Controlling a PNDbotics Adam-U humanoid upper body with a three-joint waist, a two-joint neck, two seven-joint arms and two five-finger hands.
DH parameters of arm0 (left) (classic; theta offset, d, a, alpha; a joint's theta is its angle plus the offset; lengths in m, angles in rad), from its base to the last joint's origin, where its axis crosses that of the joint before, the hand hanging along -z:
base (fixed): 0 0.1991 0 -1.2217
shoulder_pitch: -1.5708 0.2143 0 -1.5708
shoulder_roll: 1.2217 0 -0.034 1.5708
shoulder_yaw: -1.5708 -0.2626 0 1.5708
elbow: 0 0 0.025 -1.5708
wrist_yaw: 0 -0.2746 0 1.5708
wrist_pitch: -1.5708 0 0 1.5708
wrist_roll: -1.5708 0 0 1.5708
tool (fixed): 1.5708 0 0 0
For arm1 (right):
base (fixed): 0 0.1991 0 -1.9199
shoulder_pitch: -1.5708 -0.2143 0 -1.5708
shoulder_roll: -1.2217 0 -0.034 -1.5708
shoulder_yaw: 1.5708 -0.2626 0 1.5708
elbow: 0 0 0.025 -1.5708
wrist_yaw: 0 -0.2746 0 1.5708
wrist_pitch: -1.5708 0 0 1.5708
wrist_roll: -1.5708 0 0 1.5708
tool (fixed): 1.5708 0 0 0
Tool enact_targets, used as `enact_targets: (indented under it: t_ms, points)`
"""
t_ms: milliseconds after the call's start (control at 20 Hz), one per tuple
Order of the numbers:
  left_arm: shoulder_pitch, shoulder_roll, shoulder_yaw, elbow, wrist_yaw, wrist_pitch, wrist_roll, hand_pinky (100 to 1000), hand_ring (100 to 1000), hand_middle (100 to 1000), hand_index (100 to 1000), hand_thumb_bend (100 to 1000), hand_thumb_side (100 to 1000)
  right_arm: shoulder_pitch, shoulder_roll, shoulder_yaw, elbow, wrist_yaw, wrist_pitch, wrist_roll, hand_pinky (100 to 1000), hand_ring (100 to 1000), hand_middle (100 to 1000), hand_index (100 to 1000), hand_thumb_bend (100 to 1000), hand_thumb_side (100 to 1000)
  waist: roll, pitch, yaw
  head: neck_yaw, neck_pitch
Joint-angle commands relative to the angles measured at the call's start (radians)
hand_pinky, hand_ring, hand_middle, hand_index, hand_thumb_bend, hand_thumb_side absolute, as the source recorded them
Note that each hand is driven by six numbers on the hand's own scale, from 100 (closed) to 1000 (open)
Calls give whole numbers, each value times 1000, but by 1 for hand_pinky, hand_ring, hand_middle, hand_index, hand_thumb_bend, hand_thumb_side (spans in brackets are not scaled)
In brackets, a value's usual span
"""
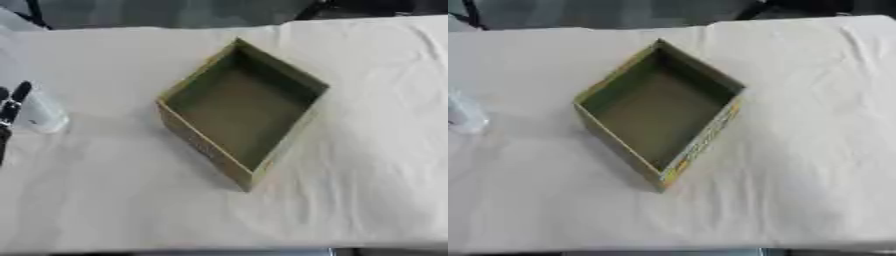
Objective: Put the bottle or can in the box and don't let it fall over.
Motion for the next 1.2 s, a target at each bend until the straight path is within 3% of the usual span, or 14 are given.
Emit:
enact_targets:
  t_ms: [50,1200]
  points:
    - [-16,17,2,-21,-1,2,-3,714,394,314,1000,685,737,-18,-21,-10,-18,8,1,-2,800,735,718,879,100,720,-3,-21,2,21,-18]
    - [-24,19,-13,-21,10,11,-6,692,397,312,1000,686,737,-27,-18,-6,-18,13,1,0,800,735,718,879,100,714,-8,-30,18,106,-76]
